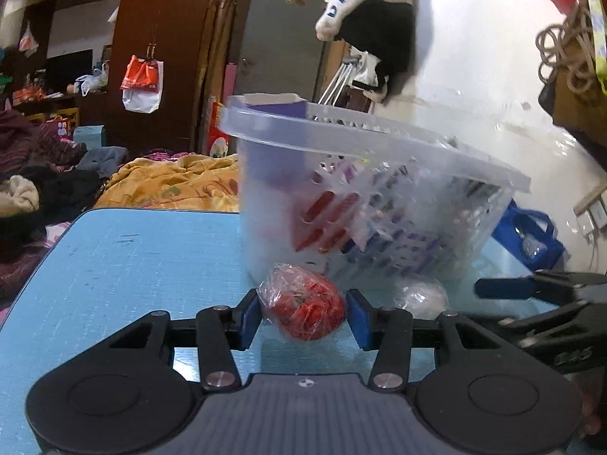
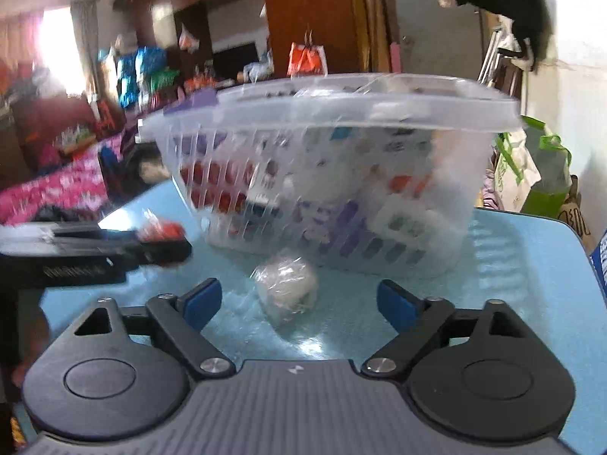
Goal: Organize objects
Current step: 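Grasp the red-filled clear bag with left tool while right tool grasps the white-filled clear bag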
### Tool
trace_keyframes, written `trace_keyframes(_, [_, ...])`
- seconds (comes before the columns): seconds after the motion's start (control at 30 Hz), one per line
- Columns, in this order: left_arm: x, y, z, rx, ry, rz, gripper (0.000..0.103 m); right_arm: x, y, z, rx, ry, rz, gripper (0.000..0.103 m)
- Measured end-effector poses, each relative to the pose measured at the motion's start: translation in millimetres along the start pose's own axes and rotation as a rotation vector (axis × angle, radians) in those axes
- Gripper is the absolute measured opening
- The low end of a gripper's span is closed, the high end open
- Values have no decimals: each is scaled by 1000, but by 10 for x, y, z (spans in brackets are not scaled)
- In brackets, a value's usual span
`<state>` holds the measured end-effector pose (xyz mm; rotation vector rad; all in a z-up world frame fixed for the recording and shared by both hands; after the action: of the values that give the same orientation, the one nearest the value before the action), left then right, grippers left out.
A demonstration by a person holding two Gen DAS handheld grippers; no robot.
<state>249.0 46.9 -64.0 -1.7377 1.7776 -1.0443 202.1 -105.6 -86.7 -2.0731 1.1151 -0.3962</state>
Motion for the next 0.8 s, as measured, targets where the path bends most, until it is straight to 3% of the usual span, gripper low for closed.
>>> trace_keyframes(0.17, [-23,-21,-23,23,15,-23,52,-45,15,97,-38,32,-39,73])
trace_keyframes(0.27, [-50,-28,-21,29,24,-35,52,-36,55,83,-49,28,-37,45])
trace_keyframes(0.57, [-90,-31,-51,50,36,-45,52,22,107,-209,47,9,-14,44])
trace_keyframes(0.8, [-13,-33,-178,123,29,-12,52,46,55,-365,138,6,10,44])
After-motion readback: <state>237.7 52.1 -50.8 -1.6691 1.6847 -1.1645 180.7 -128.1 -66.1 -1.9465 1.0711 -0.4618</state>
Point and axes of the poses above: each gripper's, at about its wrist camera, not at the fingertips, and z roughly the way its jaws point, x to its right, y to its underside, the point moved 8 cm from there along z, roughly the way its jaws point, and after that the axes turned 9 degrees about -x, right-handed, at the moved point
